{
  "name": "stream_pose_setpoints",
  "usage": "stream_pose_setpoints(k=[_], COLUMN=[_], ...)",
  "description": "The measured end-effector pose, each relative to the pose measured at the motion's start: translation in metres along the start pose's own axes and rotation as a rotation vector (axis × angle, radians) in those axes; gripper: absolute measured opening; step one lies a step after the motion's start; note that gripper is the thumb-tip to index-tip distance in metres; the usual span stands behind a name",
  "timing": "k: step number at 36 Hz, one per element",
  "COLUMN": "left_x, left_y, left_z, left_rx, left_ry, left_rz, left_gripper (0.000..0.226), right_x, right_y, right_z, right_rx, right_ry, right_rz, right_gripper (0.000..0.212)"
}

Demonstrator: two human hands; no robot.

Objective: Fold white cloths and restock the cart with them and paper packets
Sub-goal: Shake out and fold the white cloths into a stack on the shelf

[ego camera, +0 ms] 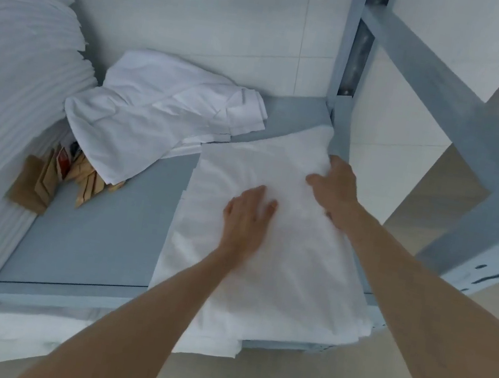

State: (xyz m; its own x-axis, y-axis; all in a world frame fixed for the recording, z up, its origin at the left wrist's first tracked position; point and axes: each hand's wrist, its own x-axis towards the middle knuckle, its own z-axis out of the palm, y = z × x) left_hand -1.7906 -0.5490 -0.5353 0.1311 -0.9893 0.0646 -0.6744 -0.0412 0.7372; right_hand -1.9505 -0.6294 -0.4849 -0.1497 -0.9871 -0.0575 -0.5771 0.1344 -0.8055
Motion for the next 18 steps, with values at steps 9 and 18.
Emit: stream_pose_setpoints(k=[9, 18], left_x=[0.027, 0.009], left_y=[0.013, -0.011], left_z=[-0.085, -0.115], left_rx=[-1.343, -0.884], left_ry=[0.169, -0.018], left_rz=[-0.698, -0.784], left_gripper=[0.057, 0.018], right_x=[-0.099, -0.115], right_y=[-0.033, -0.025], right_z=[0.02, 0.032], right_rx=[-0.42, -0.526], right_ry=[-0.303, -0.413], right_rz=[-0.82, -0.799], right_gripper=[0.059, 0.032])
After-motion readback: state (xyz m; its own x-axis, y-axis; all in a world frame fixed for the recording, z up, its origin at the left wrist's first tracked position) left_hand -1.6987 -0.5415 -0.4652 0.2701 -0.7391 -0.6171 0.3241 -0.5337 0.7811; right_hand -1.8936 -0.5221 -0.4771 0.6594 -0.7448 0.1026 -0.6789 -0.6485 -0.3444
